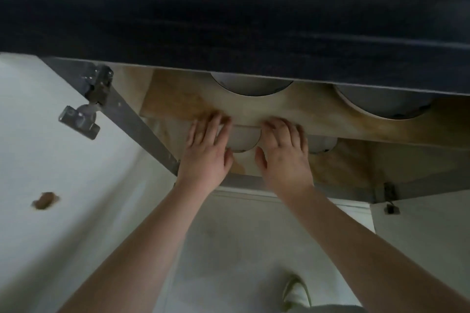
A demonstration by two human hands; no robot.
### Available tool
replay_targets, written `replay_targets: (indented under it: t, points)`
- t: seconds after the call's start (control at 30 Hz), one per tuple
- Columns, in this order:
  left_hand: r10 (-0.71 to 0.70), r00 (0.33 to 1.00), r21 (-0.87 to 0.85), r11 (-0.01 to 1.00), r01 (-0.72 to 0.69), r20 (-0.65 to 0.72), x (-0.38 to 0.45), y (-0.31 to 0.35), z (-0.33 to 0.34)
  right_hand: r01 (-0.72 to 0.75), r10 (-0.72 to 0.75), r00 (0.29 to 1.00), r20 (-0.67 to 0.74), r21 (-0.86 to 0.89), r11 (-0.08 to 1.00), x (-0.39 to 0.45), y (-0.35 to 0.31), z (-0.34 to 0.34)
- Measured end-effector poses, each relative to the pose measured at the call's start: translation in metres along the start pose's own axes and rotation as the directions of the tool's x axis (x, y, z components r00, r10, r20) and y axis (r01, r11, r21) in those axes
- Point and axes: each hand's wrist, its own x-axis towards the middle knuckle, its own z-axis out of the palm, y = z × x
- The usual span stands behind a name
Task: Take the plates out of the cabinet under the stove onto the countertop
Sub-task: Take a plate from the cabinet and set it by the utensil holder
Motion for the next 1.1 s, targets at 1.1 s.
replay_targets:
  t: [1.1]
  points:
    - [0.116,0.840,0.092,0.993,-0.079,-0.529,0.015,-0.017,0.057,-0.018,-0.082,0.939,-0.335,-0.285,0.958,0.016,-0.001,0.025]
